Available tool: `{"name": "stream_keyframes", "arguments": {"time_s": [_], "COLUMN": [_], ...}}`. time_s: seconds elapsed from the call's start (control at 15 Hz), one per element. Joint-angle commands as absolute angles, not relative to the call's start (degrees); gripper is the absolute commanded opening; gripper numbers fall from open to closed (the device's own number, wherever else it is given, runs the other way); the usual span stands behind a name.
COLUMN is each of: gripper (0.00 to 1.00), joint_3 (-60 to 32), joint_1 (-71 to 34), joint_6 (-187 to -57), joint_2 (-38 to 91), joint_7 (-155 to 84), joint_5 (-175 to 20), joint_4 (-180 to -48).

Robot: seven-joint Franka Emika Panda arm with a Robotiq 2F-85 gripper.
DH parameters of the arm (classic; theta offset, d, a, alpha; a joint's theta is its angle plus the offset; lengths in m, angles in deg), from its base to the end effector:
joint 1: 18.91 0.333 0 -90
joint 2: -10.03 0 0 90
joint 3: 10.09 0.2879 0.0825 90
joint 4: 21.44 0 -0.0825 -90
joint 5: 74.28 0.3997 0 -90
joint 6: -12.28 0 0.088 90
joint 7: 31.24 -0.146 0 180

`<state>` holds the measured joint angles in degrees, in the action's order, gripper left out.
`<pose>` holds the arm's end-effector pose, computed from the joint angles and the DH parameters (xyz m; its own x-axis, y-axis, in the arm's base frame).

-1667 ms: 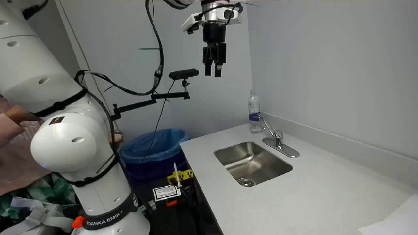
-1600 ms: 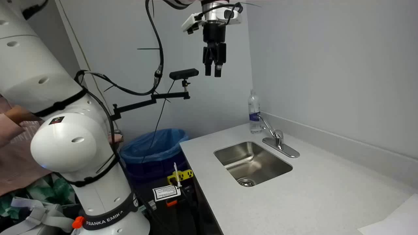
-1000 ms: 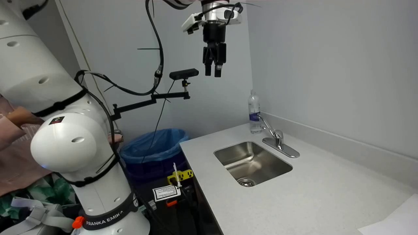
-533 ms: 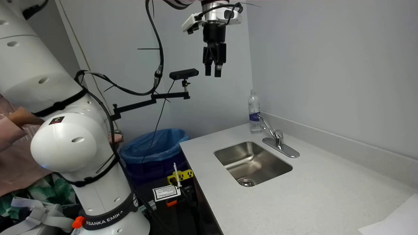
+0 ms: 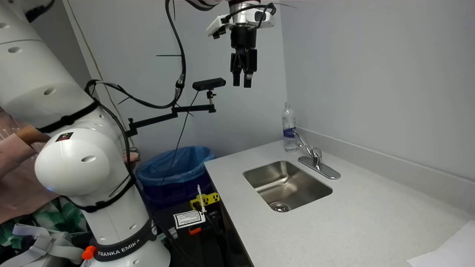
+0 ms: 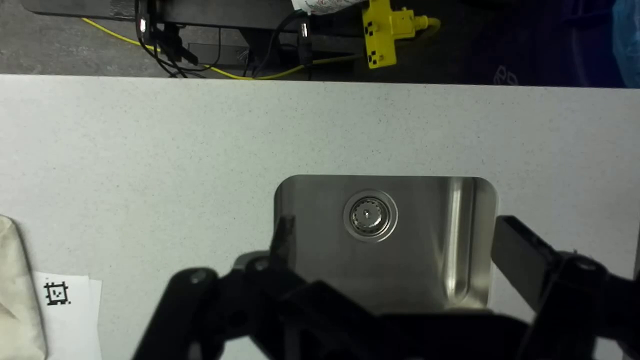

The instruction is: Turn the tap nozzle from the left to the middle

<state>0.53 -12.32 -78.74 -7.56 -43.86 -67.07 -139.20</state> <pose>0.4370 0.1590 0.4825 0.9830 0.0562 -0.1746 0.0517 -0.9982 -0.0306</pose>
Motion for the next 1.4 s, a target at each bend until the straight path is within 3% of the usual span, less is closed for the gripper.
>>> {"name": "stream_keyframes", "arguments": {"time_s": [0.0,0.47,1.33], "gripper": [1.00,1.00,1.00], "joint_3": [0.38,0.97,3.50], "joint_1": [-12.17,-12.06,-8.08], "joint_6": [-79.00,-81.07,-97.56], "joint_2": [-6.82,-0.79,14.28], "joint_7": [-43.48,-43.28,-45.97], "joint_5": [-67.67,-71.81,-86.06], "joint_4": [-138.49,-134.11,-123.18]}}
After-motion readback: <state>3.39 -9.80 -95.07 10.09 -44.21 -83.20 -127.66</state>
